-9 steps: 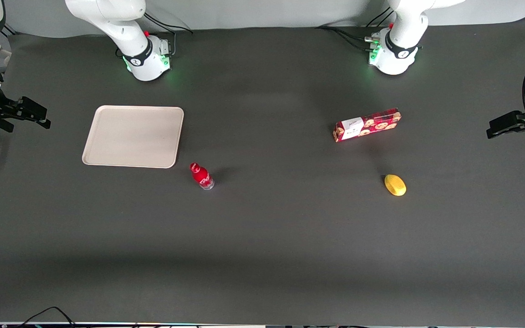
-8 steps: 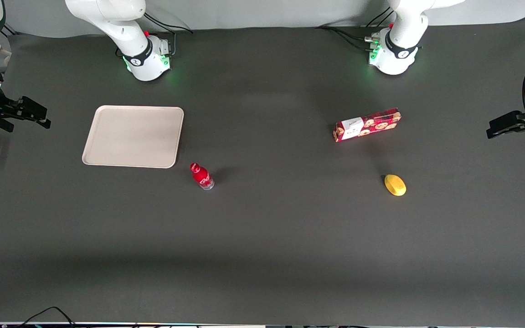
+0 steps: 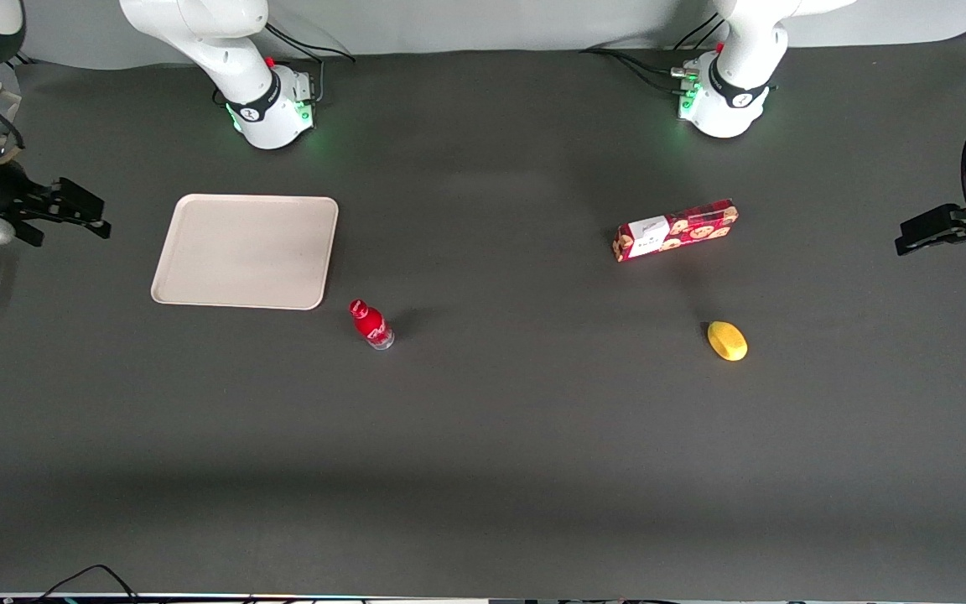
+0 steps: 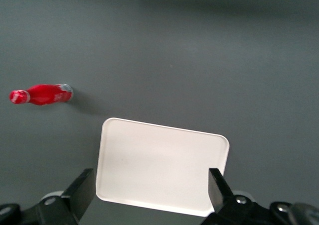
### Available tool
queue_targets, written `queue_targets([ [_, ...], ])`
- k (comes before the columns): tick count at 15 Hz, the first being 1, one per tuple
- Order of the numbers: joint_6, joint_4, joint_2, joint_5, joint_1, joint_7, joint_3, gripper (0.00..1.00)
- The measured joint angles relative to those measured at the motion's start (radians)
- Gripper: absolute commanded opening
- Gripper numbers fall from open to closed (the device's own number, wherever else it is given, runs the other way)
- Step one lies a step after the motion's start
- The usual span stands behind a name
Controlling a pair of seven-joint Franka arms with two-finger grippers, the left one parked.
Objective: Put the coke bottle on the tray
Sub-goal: 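Move the right gripper over the red Coca-Cola bottle beside the tray, then lower the open right gripper around the bottle and close it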
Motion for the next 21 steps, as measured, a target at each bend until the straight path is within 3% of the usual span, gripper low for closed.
queue_targets([
  [7,0.037,0.197,0.241,0.004,0.009,0.243,0.274,1.00],
  [12,0.177,0.242,0.454,-0.146,0.017,0.503,0.476,1.00],
  [16,0.277,0.221,0.548,-0.179,0.031,0.570,0.511,1.00],
  [21,0.410,0.078,0.562,-0.260,0.034,0.654,0.535,1.00],
])
